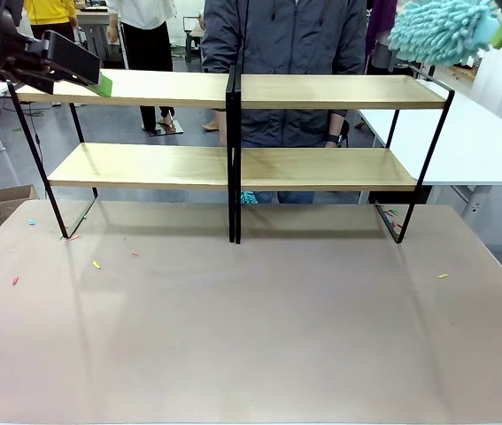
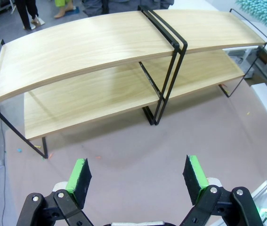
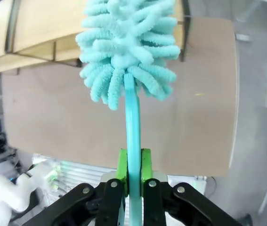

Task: Clean the shelves.
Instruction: Clean another randomly selected level of the Shelf with the Duster.

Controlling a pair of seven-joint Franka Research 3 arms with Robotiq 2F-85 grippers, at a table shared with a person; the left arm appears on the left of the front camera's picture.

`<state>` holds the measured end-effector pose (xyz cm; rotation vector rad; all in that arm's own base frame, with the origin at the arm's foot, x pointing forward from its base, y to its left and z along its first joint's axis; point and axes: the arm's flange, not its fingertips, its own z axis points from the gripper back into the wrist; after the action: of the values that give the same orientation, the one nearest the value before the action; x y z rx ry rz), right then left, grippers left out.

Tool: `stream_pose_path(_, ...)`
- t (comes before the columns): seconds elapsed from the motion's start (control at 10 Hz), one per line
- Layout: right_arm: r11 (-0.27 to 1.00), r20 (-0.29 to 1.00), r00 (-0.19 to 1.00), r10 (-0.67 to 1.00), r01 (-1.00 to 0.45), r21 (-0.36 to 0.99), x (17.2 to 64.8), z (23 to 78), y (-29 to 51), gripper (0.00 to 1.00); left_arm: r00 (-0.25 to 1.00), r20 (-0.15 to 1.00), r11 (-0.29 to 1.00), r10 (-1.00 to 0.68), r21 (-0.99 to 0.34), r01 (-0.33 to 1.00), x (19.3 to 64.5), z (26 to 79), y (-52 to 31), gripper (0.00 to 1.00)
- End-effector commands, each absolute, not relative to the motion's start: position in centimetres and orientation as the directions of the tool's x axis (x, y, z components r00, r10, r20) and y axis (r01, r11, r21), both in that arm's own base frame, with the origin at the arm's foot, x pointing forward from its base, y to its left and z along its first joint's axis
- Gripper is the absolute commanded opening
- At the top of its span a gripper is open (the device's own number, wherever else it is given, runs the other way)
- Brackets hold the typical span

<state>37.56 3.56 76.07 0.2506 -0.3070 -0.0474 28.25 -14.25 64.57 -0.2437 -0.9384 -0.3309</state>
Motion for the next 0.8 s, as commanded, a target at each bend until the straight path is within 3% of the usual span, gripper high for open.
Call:
stream_pose_path(0.0, 0.903, 0.335, 0.942, -0.034, -0.115, 0.414, 35.5, 76.0, 0.5, 0.12, 0.539, 0.825, 0.921, -0.167, -0.064, 0.384, 28.2, 64.5, -14.2, 1.00)
stream_pose_path(0.2, 0.721, 0.373, 0.914, 0.161, -0.366, 0.588, 32.8, 76.8, -1.7, 0.12, 0.539, 0.825, 0.921, -0.167, -0.064, 0.384, 28.2, 64.5, -14.2, 1.00)
stream_pose_path(0.4, 0.561, 0.423, 0.857, 0.293, -0.513, 0.650, 29.9, 76.7, -4.8, 0.12, 0.539, 0.825, 0.921, -0.167, -0.064, 0.384, 28.2, 64.5, -14.2, 1.00)
stream_pose_path(0.6, 0.353, 0.588, 0.723, 0.362, -0.690, 0.632, 26.4, 75.4, -9.6, 0.12, 0.539, 0.825, 0.921, -0.167, -0.064, 0.384, 28.2, 64.5, -14.2, 1.00)
stream_pose_path(0.7, 0.238, 0.727, 0.615, 0.305, -0.788, 0.567, 24.6, 73.8, -13.2, 0.12, 0.539, 0.825, 0.921, -0.167, -0.064, 0.384, 28.2, 64.5, -14.2, 1.00)
